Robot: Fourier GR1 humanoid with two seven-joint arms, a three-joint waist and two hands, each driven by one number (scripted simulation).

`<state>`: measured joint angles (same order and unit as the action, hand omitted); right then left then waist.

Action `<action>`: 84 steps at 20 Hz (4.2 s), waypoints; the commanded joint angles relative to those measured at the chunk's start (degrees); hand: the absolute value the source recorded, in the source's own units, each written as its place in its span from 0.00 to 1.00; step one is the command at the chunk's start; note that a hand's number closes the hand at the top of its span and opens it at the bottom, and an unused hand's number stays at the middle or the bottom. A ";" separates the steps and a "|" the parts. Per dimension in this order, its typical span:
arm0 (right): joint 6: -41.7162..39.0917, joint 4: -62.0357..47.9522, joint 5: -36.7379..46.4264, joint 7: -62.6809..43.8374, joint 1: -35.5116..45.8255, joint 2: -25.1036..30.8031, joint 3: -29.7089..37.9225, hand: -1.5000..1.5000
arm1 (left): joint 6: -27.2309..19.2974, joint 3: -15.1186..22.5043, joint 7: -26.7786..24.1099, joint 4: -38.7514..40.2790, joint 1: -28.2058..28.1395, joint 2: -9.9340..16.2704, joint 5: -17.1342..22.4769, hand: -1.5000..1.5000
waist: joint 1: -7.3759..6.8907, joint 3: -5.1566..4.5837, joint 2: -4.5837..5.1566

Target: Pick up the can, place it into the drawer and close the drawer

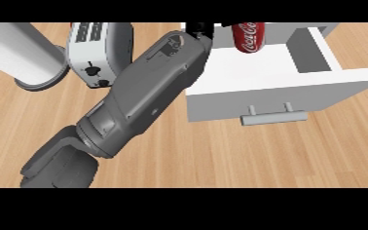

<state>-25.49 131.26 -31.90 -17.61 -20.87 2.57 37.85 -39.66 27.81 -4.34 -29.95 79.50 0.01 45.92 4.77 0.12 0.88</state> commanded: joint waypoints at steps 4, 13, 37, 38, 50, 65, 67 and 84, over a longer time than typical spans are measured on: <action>-0.19 -1.03 0.35 0.08 1.26 0.26 -0.06 0.00 | -6.18 7.17 -0.83 -0.23 -1.15 0.00 4.48 0.00 | 0.88 0.02 0.11; 1.29 2.31 2.31 -1.69 1.35 -1.25 -1.84 0.00 | -4.75 6.17 -4.09 4.82 1.51 0.00 7.36 0.00 | 0.10 -0.03 0.25; -2.46 7.27 40.53 13.08 15.64 2.99 -13.81 0.00 | -7.62 7.19 -11.20 1.35 4.16 -0.01 14.46 0.00 | -2.90 -0.04 0.11; -1.40 5.79 43.80 12.52 17.01 2.70 -15.72 0.00 | -3.95 5.37 -11.36 4.33 4.45 -0.01 13.80 0.00 | -3.95 -0.08 0.21; 10.09 -11.54 75.16 17.02 31.37 2.42 -35.03 0.00 | -5.03 3.72 -10.36 3.47 2.09 0.00 12.69 0.00 | -5.07 -0.13 -0.37; 24.22 -51.32 95.42 25.05 48.06 7.59 -40.35 0.00 | -7.17 5.42 -2.14 -7.30 -2.42 7.97 7.80 0.00 | -6.73 -0.09 -0.63; 29.05 -54.59 98.31 23.87 47.80 5.10 -41.59 0.00 | -6.36 6.36 0.35 -11.04 -4.58 11.80 6.97 0.00 | -7.00 -0.10 -0.85; 52.26 -95.12 104.84 25.23 68.39 5.54 -33.30 0.00 | -8.11 5.41 8.49 -25.18 -10.93 20.26 3.00 0.00 | -7.98 -0.03 -0.17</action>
<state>21.03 44.89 72.18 7.41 44.53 7.97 2.42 -47.32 33.26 1.85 -52.84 68.94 19.40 49.46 -2.90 -0.70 -0.32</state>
